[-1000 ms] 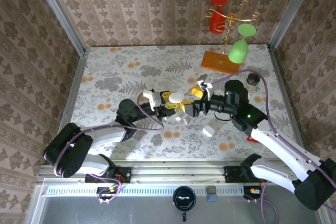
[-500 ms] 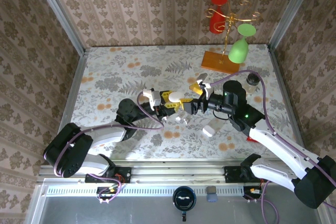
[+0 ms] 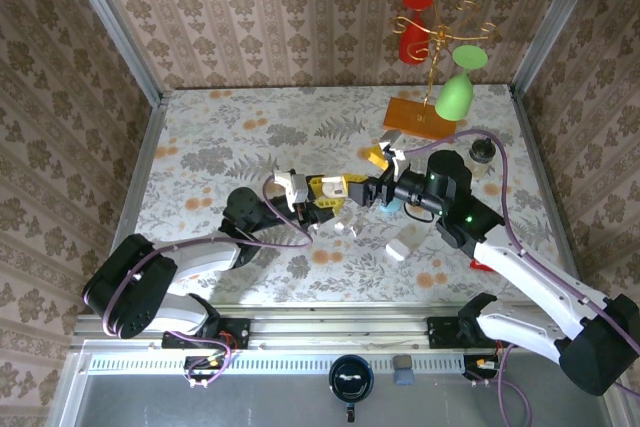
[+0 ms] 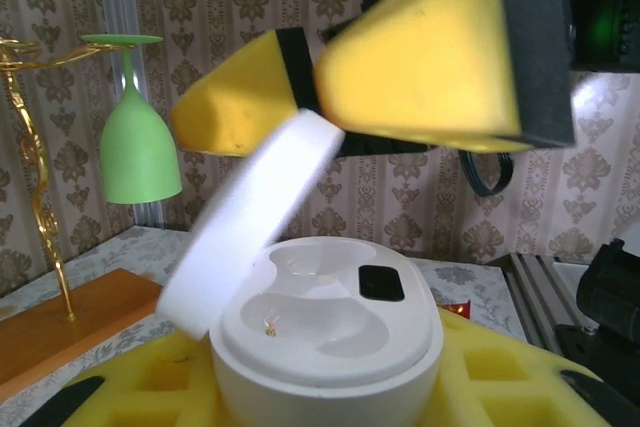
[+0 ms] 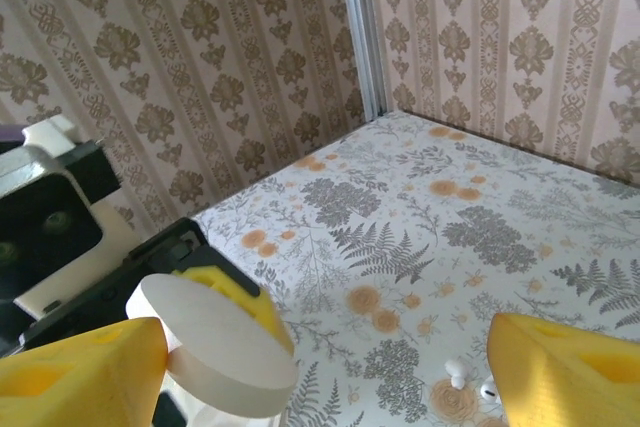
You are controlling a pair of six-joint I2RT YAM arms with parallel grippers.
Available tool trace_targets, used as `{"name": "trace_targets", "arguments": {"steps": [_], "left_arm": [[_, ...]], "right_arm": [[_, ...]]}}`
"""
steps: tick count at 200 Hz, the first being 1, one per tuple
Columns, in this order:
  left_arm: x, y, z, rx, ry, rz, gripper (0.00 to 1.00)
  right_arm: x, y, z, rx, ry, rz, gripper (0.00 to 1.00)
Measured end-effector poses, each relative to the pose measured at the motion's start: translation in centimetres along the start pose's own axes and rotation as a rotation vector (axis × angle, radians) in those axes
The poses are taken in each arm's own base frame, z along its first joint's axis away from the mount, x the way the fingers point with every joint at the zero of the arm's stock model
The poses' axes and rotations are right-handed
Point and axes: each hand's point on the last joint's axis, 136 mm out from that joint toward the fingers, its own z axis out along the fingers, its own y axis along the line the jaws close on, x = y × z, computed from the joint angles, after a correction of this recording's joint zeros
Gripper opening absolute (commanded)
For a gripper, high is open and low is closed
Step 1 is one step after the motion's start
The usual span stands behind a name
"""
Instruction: Insert wireless bluetooth earbuds into charging case
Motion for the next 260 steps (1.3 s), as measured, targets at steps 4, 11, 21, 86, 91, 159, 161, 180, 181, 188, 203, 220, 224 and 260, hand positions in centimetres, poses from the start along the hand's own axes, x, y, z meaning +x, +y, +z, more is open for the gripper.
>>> {"name": "trace_targets", "arguments": {"steps": [4, 11, 21, 86, 91, 159, 161, 180, 181, 188, 203, 220, 224, 260], "left_arm": [[0.0, -0.1, 0.0, 0.004, 0.0, 0.0, 0.37], [0.0, -0.2, 0.0, 0.011, 0.0, 0.001, 0.37], [0.0, -0.4, 0.0, 0.021, 0.001, 0.001, 0.37], [-0.4, -0.7, 0.0, 0.032, -0.009, 0.011, 0.37], [-0.4, -0.7, 0.0, 0.032, -0.01, 0.012, 0.37], [-1.2, 0.1, -0.7, -0.001, -0.025, 0.03, 0.37], [-1.2, 0.2, -0.8, -0.004, -0.026, 0.032, 0.37], [-1.8, 0.7, -1.8, -0.034, -0.036, 0.049, 0.37], [-1.8, 0.8, -1.8, -0.035, -0.037, 0.05, 0.37], [-1.9, 1.0, -2.2, -0.047, -0.039, 0.055, 0.37], [-2.1, 1.4, -3.0, -0.073, -0.044, 0.064, 0.37], [-2.2, 1.9, -3.8, -0.104, -0.046, 0.071, 0.36], [-2.2, 2.1, -3.9, -0.11, -0.046, 0.071, 0.36], [-2.3, 3.7, -5.1, -0.178, -0.047, 0.061, 0.36]], "right_arm": [[-0.1, -0.1, 0.0, 0.003, -0.002, 0.003, 0.84], [-0.4, -0.1, 0.0, 0.007, -0.006, 0.004, 0.84], [-0.5, -0.1, 0.0, 0.012, -0.007, 0.006, 0.84], [-1.2, -0.2, -0.8, 0.035, -0.001, 0.032, 0.84], [-1.5, -0.1, -1.0, 0.034, -0.007, 0.034, 0.84], [-2.3, -0.3, -3.1, 0.087, -0.029, 0.111, 0.82], [-2.1, -0.4, -3.1, 0.092, -0.025, 0.116, 0.82], [-0.8, -1.4, -3.1, 0.138, 0.022, 0.187, 0.79], [-0.7, -1.5, -3.1, 0.14, 0.023, 0.19, 0.79], [-0.1, -1.9, -3.0, 0.155, 0.044, 0.219, 0.78], [1.7, -2.9, -2.3, 0.184, 0.101, 0.286, 0.75], [4.5, -3.9, -1.1, 0.215, 0.186, 0.371, 0.72], [5.3, -4.1, -0.7, 0.223, 0.211, 0.388, 0.72], [12.2, -5.5, 1.5, 0.281, 0.414, 0.574, 0.67]]}}
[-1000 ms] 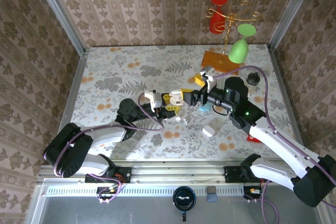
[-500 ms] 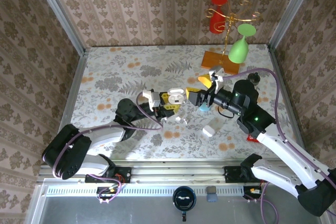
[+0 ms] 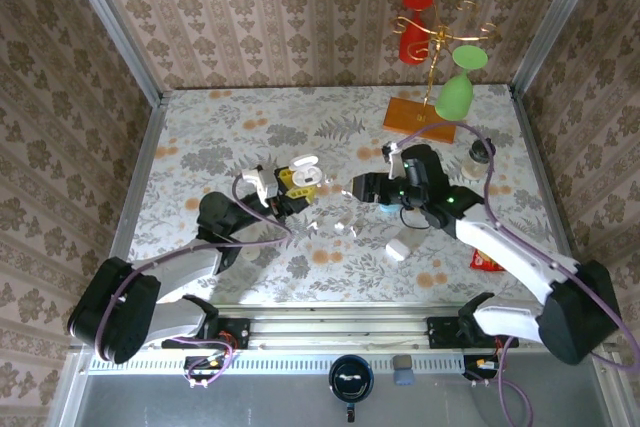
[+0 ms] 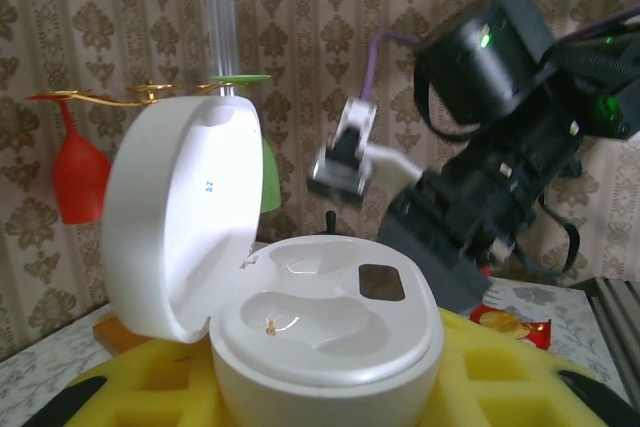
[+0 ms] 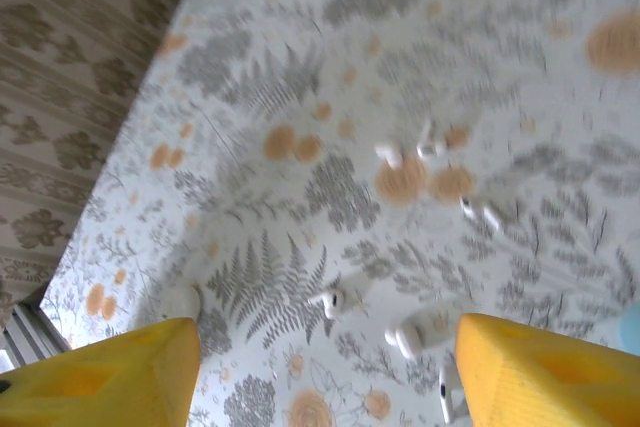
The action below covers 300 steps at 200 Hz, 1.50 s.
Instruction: Insert wireless bluetooth earbuds into charging case
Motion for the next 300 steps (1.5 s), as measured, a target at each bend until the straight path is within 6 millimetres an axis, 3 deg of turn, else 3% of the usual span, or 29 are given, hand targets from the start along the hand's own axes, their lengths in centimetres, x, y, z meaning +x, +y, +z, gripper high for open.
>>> {"name": "trace_targets", "arguments": {"steps": [30, 52, 92, 149, 201, 235, 300], "left_arm": [[0.0, 0.4, -0.3, -0.017, 0.001, -0.001, 0.36], [0.1, 0.7, -0.5, -0.027, 0.003, -0.001, 0.36], [0.4, 0.8, -0.7, -0.035, 0.008, -0.004, 0.36], [0.4, 1.4, -1.3, -0.071, 0.009, -0.001, 0.36], [0.1, 5.1, -2.9, -0.219, 0.002, 0.017, 0.35], [0.5, 6.4, -3.6, -0.309, 0.016, -0.002, 0.36], [-1.0, 6.3, -4.9, -0.373, -0.017, 0.032, 0.35]], "right_arm": [[3.8, -1.9, 3.8, 0.019, 0.183, 0.105, 0.64], [5.9, -2.7, 6.1, 0.017, 0.293, 0.159, 0.55], [7.6, -2.9, 8.6, -0.006, 0.405, 0.214, 0.51], [8.7, -1.3, 9.2, -0.023, 0.444, 0.212, 0.53], [10.8, -0.2, 9.8, -0.005, 0.474, 0.222, 0.56], [11.5, -1.2, 10.7, 0.026, 0.483, 0.232, 0.56], [10.8, -2.5, 12.0, 0.064, 0.483, 0.243, 0.56]]}}
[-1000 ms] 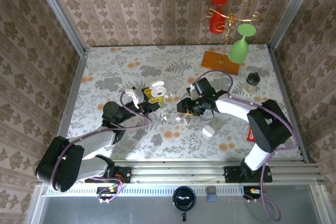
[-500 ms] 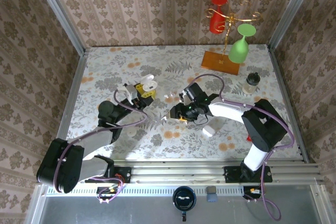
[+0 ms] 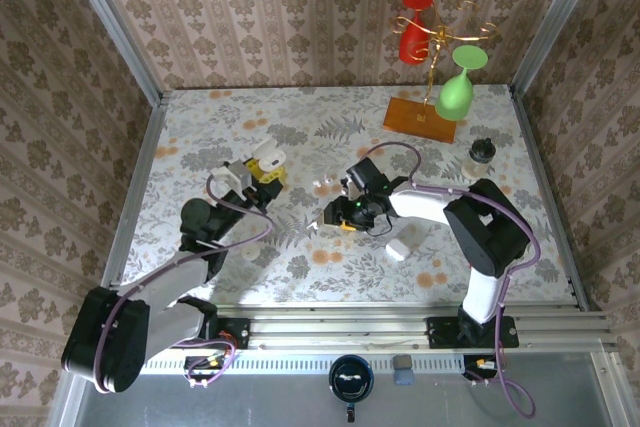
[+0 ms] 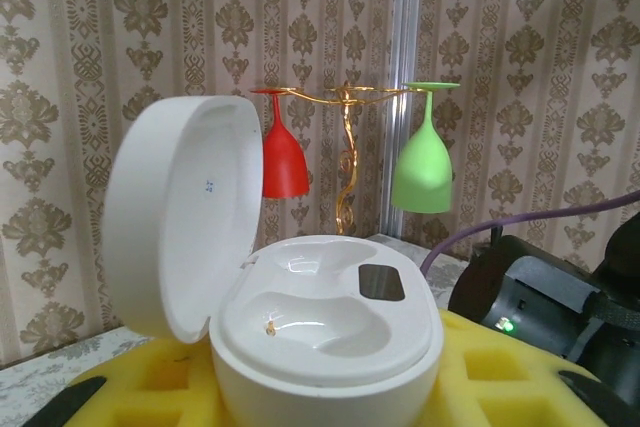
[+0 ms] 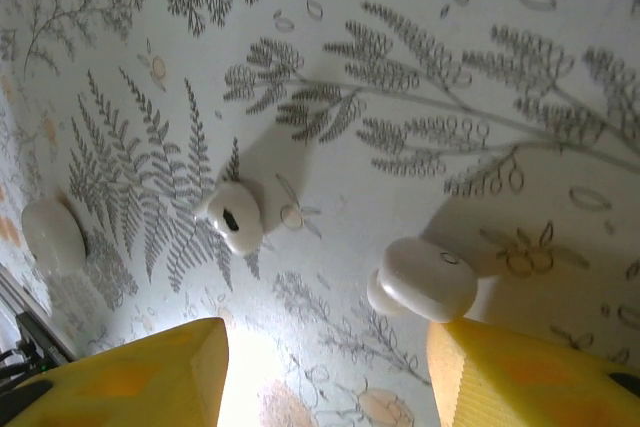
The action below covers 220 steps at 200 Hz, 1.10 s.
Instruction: Insert wireless bluetooth earbuds into charging case
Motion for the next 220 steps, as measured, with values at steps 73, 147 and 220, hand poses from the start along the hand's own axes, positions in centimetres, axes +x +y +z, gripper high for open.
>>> {"name": "trace_targets", "arguments": {"steps": [73, 147, 220], "left_arm": [[1.0, -0.1, -0.6, -0.008, 0.025, 0.034, 0.35], [2.0, 0.8, -0.7, -0.055, 0.065, 0.054, 0.34], [2.1, 5.8, -1.9, -0.246, 0.092, 0.035, 0.35]], "right_arm": [[-2.8, 1.0, 0.2, 0.009, -0.027, -0.03, 0.57], [-2.5, -0.5, -1.5, 0.199, -0.076, -0.126, 0.58], [-3.3, 2.2, -4.3, 0.649, -0.23, -0.404, 0.63]]}}
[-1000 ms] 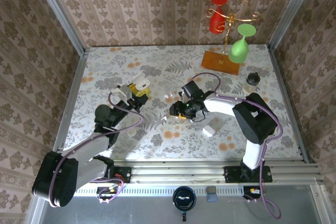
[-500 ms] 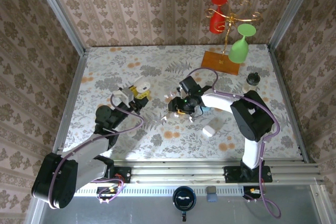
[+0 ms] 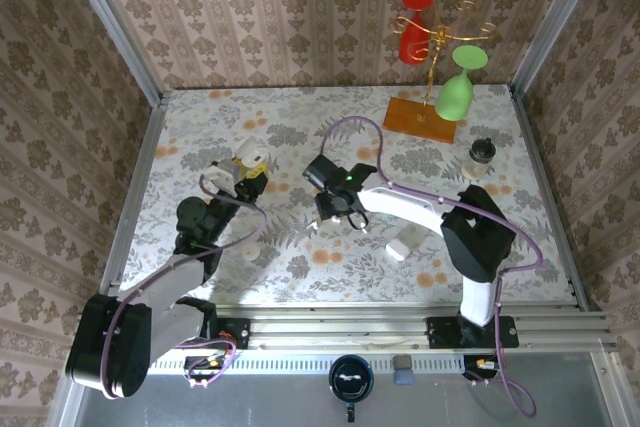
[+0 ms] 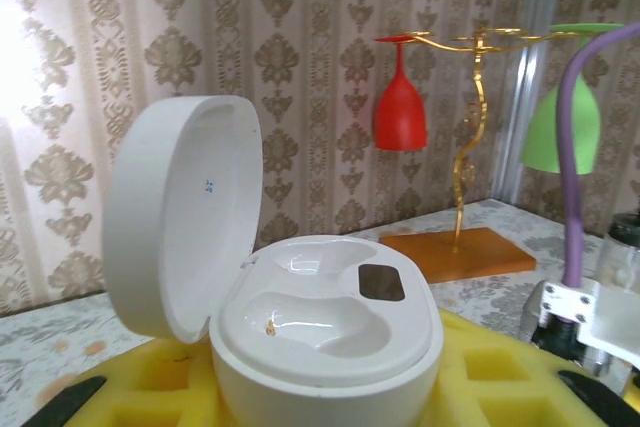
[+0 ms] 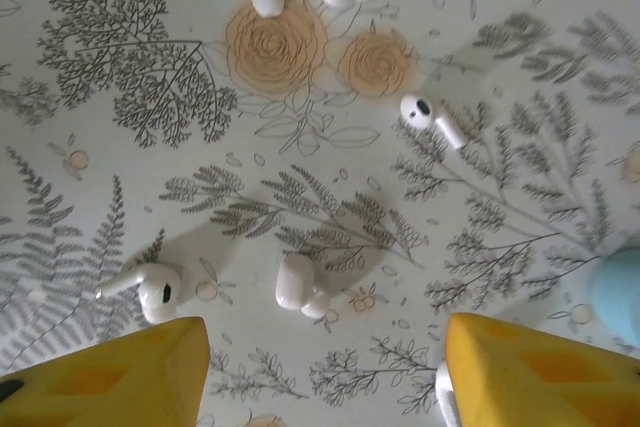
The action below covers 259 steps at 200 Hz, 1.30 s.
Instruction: Insert wireless bluetooth earbuds into charging case
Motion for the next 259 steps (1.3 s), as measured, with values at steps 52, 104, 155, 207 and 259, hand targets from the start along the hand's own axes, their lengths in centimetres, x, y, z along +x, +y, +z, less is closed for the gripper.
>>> {"name": "trace_targets", "arguments": {"steps": [52, 104, 155, 207, 259], "left_arm": [[-2.1, 2.3, 0.4, -0.063, -0.001, -0.002, 0.35], [-1.9, 3.4, 0.1, -0.09, 0.015, -0.014, 0.35], [-1.8, 3.1, 0.1, -0.069, 0.021, -0.022, 0.35], [-1.8, 2.8, 0.2, -0.056, 0.022, -0.022, 0.35], [-1.8, 2.7, 0.2, -0.05, 0.023, -0.022, 0.35]], "right_arm": [[0.6, 0.5, 1.9, 0.271, 0.032, -0.135, 0.48], [1.9, 1.2, 3.2, 0.357, 0.083, -0.192, 0.42], [2.2, 1.5, 4.3, 0.398, 0.109, -0.214, 0.38], [2.8, 1.5, 5.1, 0.415, 0.134, -0.23, 0.35], [2.8, 1.6, 5.4, 0.418, 0.138, -0.239, 0.28]]}}
